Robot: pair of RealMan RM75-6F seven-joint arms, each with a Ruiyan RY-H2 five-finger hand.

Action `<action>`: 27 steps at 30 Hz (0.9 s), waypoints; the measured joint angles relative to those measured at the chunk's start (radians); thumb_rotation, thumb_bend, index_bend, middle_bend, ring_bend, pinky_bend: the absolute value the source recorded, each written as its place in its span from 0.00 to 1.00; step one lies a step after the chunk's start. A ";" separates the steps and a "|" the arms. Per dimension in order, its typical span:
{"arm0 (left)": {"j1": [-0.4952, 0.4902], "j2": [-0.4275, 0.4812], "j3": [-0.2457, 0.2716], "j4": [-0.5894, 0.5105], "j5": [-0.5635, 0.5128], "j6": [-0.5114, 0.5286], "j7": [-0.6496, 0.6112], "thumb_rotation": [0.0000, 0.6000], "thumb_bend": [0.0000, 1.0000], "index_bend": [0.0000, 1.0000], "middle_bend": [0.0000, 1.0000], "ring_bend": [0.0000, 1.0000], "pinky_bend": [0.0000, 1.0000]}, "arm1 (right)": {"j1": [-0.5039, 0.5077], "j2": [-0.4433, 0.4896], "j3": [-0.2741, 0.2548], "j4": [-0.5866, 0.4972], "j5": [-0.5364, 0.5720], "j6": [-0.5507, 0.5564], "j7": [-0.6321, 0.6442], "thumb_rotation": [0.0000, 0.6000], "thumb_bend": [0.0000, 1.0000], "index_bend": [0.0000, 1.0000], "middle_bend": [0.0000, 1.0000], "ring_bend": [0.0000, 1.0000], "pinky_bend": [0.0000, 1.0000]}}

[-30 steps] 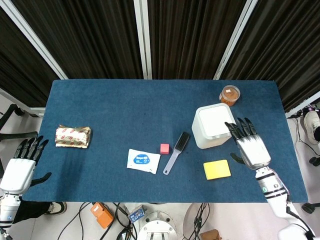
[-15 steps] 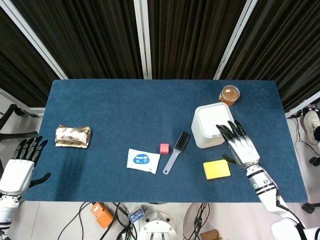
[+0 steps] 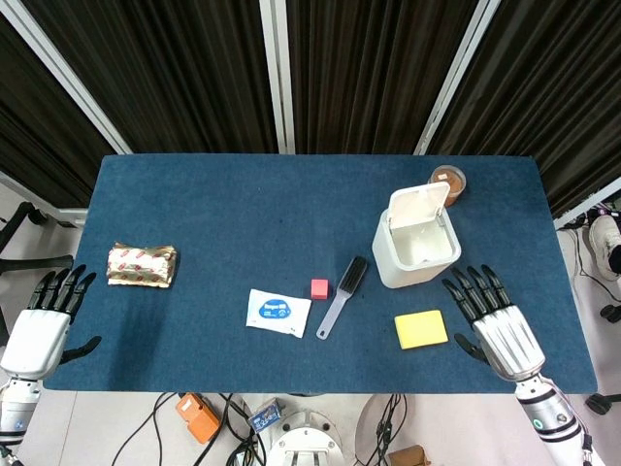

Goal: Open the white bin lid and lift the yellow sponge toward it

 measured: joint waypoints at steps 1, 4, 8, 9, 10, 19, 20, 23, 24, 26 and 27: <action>-0.001 -0.001 0.000 -0.001 -0.001 -0.002 0.003 1.00 0.10 0.00 0.00 0.00 0.00 | -0.003 0.002 -0.012 0.007 -0.001 -0.012 0.004 1.00 0.35 0.00 0.07 0.00 0.00; -0.002 -0.004 0.000 -0.002 -0.002 -0.006 0.010 1.00 0.10 0.00 0.00 0.00 0.00 | -0.003 0.004 -0.033 0.024 0.009 -0.081 0.003 1.00 0.35 0.00 0.07 0.00 0.00; -0.003 -0.005 0.000 -0.003 -0.005 -0.010 0.015 1.00 0.10 0.00 0.00 0.00 0.00 | 0.017 -0.012 -0.042 0.040 0.052 -0.208 -0.014 1.00 0.35 0.00 0.07 0.00 0.00; -0.003 -0.005 0.000 -0.003 -0.006 -0.009 0.014 1.00 0.10 0.00 0.00 0.00 0.00 | 0.027 -0.020 -0.042 0.044 0.069 -0.249 -0.020 1.00 0.35 0.00 0.07 0.00 0.00; -0.002 -0.004 -0.001 -0.003 -0.006 -0.008 0.012 1.00 0.10 0.00 0.00 0.00 0.00 | 0.035 -0.028 -0.042 0.047 0.082 -0.279 -0.025 1.00 0.35 0.00 0.07 0.00 0.00; 0.001 0.005 0.001 0.002 0.003 0.004 -0.016 1.00 0.10 0.00 0.00 0.00 0.00 | 0.123 -0.123 -0.004 0.087 0.248 -0.491 -0.078 1.00 0.42 0.03 0.09 0.00 0.01; 0.001 0.006 0.001 0.003 0.004 0.007 -0.018 1.00 0.10 0.00 0.00 0.00 0.00 | 0.131 -0.131 0.002 0.091 0.262 -0.503 -0.083 1.00 0.42 0.03 0.09 0.00 0.01; 0.004 0.008 0.002 0.005 0.007 0.013 -0.026 1.00 0.10 0.00 0.00 0.00 0.00 | 0.152 -0.152 0.020 0.102 0.299 -0.529 -0.089 1.00 0.43 0.04 0.10 0.00 0.03; 0.004 0.008 0.001 0.005 0.007 0.014 -0.028 1.00 0.10 0.00 0.00 0.00 0.00 | 0.159 -0.157 0.026 0.106 0.310 -0.535 -0.088 1.00 0.43 0.05 0.10 0.00 0.04; 0.005 0.009 0.002 0.007 0.008 0.015 -0.030 1.00 0.10 0.00 0.00 0.00 0.00 | 0.166 -0.163 0.032 0.112 0.322 -0.542 -0.085 1.00 0.44 0.08 0.13 0.01 0.06; 0.004 0.009 0.002 0.007 0.009 0.015 -0.030 1.00 0.10 0.00 0.00 0.00 0.00 | 0.170 -0.167 0.036 0.118 0.329 -0.543 -0.082 1.00 0.45 0.12 0.15 0.02 0.08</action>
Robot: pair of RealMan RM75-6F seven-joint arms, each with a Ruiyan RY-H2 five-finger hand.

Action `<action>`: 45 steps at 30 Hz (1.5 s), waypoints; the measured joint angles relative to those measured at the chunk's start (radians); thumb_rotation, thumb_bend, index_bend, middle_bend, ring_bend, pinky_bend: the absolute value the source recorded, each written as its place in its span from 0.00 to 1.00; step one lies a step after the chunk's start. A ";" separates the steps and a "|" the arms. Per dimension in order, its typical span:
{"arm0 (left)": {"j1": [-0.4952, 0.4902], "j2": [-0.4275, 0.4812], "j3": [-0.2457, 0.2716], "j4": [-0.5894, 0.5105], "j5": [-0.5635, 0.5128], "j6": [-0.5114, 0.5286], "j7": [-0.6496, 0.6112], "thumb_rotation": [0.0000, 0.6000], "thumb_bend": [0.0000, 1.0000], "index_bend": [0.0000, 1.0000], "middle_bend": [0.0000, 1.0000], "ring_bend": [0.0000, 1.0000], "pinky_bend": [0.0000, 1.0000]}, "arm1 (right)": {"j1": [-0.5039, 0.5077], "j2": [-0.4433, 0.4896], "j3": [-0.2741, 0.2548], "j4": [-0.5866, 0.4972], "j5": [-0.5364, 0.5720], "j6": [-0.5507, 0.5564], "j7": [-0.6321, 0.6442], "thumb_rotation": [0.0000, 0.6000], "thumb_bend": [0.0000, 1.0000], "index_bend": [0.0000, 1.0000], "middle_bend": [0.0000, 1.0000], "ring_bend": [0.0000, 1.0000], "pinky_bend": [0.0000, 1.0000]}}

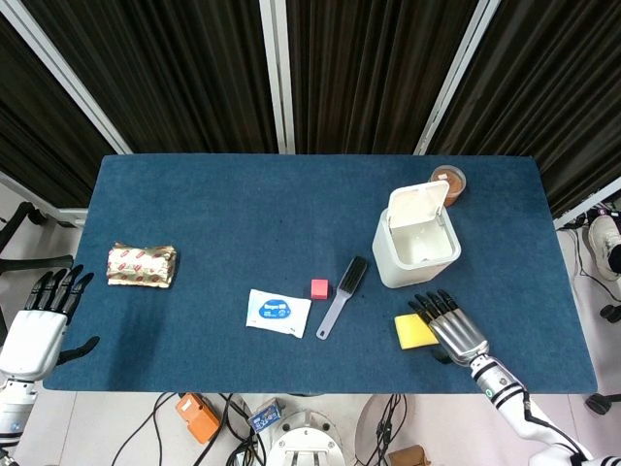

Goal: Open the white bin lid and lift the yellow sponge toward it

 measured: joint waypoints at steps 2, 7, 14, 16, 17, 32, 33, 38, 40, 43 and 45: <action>0.000 0.000 0.001 0.001 0.001 0.000 0.000 1.00 0.10 0.00 0.00 0.00 0.00 | 0.003 -0.005 0.003 0.007 0.004 0.002 0.003 1.00 0.46 0.33 0.27 0.15 0.17; 0.000 0.000 -0.001 0.001 0.000 0.001 -0.001 1.00 0.10 0.00 0.00 0.00 0.00 | -0.003 -0.018 0.007 0.025 -0.005 0.051 0.001 1.00 0.47 0.70 0.54 0.44 0.40; 0.001 -0.002 -0.001 0.000 0.000 0.001 0.002 1.00 0.10 0.00 0.00 0.00 0.00 | -0.027 -0.014 0.010 0.030 -0.089 0.198 0.078 1.00 0.47 0.72 0.57 0.47 0.45; 0.000 -0.002 -0.001 0.000 0.000 0.001 0.003 1.00 0.10 0.00 0.00 0.00 0.00 | -0.038 -0.003 0.011 0.023 -0.129 0.267 0.112 1.00 0.47 0.71 0.57 0.47 0.44; 0.000 -0.002 -0.001 0.000 0.000 0.000 0.003 1.00 0.10 0.00 0.00 0.00 0.00 | -0.043 0.004 0.013 0.018 -0.145 0.298 0.127 1.00 0.47 0.70 0.57 0.47 0.44; -0.007 -0.006 -0.004 -0.006 -0.013 -0.019 0.021 1.00 0.10 0.00 0.00 0.00 0.00 | 0.005 0.184 0.223 -0.261 0.057 0.358 0.088 1.00 0.47 0.65 0.57 0.44 0.42; -0.007 -0.006 -0.004 -0.006 -0.013 -0.020 0.021 1.00 0.10 0.00 0.00 0.00 0.00 | 0.022 0.186 0.242 -0.268 0.108 0.334 0.063 1.00 0.47 0.64 0.57 0.42 0.41; -0.008 -0.004 -0.002 -0.007 -0.010 -0.020 0.018 1.00 0.10 0.00 0.00 0.00 0.00 | 0.109 0.170 0.299 -0.272 0.312 0.229 -0.049 1.00 0.47 0.34 0.44 0.32 0.35; -0.007 -0.003 -0.002 -0.006 -0.009 -0.018 0.015 1.00 0.10 0.00 0.00 0.00 0.00 | 0.150 0.147 0.311 -0.259 0.371 0.178 -0.074 1.00 0.47 0.17 0.36 0.25 0.32; -0.006 0.000 -0.002 -0.006 -0.010 -0.016 0.006 1.00 0.10 0.00 0.00 0.00 0.00 | 0.183 0.115 0.311 -0.220 0.390 0.140 -0.077 1.00 0.44 0.01 0.24 0.17 0.31; -0.006 0.001 -0.003 -0.005 -0.009 -0.012 0.001 1.00 0.10 0.00 0.00 0.00 0.00 | 0.190 0.095 0.304 -0.194 0.390 0.141 -0.081 1.00 0.36 0.00 0.18 0.14 0.30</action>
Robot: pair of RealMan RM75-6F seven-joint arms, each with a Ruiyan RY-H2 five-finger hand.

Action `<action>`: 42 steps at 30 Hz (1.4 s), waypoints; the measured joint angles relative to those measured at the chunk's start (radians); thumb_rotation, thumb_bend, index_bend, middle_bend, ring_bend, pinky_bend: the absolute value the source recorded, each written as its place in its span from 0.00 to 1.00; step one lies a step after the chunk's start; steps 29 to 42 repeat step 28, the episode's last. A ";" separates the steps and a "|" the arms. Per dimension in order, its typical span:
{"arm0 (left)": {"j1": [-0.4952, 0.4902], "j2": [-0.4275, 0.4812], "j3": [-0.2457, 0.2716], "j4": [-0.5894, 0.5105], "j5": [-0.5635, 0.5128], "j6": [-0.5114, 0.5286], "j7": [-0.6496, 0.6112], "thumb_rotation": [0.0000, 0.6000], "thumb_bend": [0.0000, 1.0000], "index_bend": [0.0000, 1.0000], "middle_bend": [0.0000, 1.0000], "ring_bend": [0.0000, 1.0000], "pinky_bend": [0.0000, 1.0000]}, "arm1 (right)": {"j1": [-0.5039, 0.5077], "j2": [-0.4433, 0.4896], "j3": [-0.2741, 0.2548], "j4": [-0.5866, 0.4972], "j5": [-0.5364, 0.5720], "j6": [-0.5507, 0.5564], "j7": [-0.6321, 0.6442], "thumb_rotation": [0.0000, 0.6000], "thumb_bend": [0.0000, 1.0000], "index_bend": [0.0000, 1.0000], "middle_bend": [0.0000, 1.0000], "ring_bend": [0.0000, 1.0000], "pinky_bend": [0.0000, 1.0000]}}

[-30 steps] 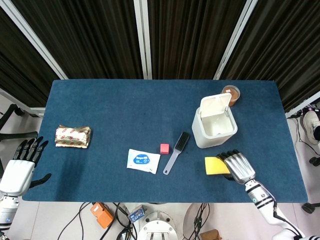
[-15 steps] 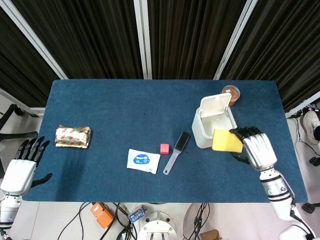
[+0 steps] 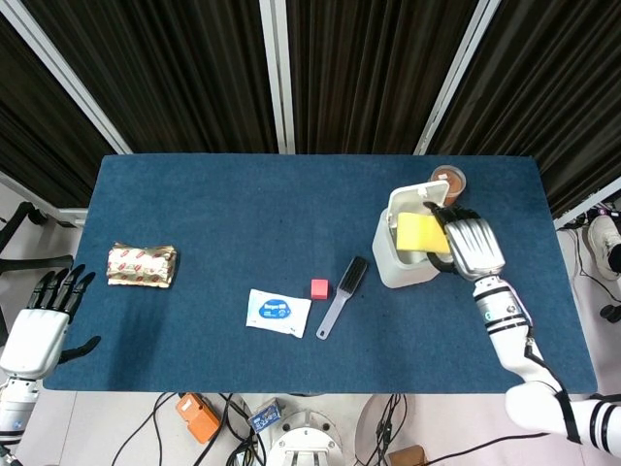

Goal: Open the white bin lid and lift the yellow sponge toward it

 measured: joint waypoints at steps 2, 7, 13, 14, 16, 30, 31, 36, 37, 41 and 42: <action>0.001 0.001 0.002 0.001 0.006 0.003 -0.003 1.00 0.10 0.00 0.00 0.00 0.00 | 0.000 -0.008 -0.008 0.009 -0.008 0.009 0.002 1.00 0.30 0.00 0.14 0.11 0.30; 0.005 0.002 0.002 0.003 0.009 0.014 -0.012 1.00 0.10 0.00 0.00 0.00 0.00 | -0.030 0.011 -0.042 -0.006 -0.079 0.054 0.032 1.00 0.26 0.00 0.12 0.08 0.29; 0.008 0.002 0.004 0.003 0.015 0.022 -0.012 1.00 0.10 0.00 0.00 0.00 0.00 | -0.121 0.062 -0.116 -0.038 -0.248 0.181 0.089 1.00 0.26 0.00 0.04 0.01 0.17; 0.009 0.001 0.004 0.003 0.016 0.024 -0.012 1.00 0.10 0.00 0.00 0.00 0.00 | -0.142 0.068 -0.133 -0.040 -0.283 0.212 0.097 1.00 0.26 0.00 0.02 0.00 0.12; 0.010 0.000 0.002 0.003 0.016 0.028 -0.011 1.00 0.10 0.00 0.00 0.00 0.00 | -0.204 0.081 -0.185 -0.040 -0.364 0.296 0.105 1.00 0.26 0.00 0.00 0.00 0.03; 0.009 -0.009 0.010 0.009 0.033 0.026 0.008 1.00 0.10 0.00 0.00 0.00 0.00 | -0.562 0.024 -0.424 0.169 -0.575 0.613 0.132 1.00 0.26 0.00 0.00 0.00 0.00; 0.009 -0.009 0.010 0.009 0.033 0.026 0.008 1.00 0.10 0.00 0.00 0.00 0.00 | -0.562 0.024 -0.424 0.169 -0.575 0.613 0.132 1.00 0.26 0.00 0.00 0.00 0.00; 0.009 -0.009 0.010 0.009 0.033 0.026 0.008 1.00 0.10 0.00 0.00 0.00 0.00 | -0.562 0.024 -0.424 0.169 -0.575 0.613 0.132 1.00 0.26 0.00 0.00 0.00 0.00; 0.009 -0.009 0.010 0.009 0.033 0.026 0.008 1.00 0.10 0.00 0.00 0.00 0.00 | -0.562 0.024 -0.424 0.169 -0.575 0.613 0.132 1.00 0.26 0.00 0.00 0.00 0.00; 0.009 -0.009 0.010 0.009 0.033 0.026 0.008 1.00 0.10 0.00 0.00 0.00 0.00 | -0.562 0.024 -0.424 0.169 -0.575 0.613 0.132 1.00 0.26 0.00 0.00 0.00 0.00; 0.009 -0.009 0.010 0.009 0.033 0.026 0.008 1.00 0.10 0.00 0.00 0.00 0.00 | -0.562 0.024 -0.424 0.169 -0.575 0.613 0.132 1.00 0.26 0.00 0.00 0.00 0.00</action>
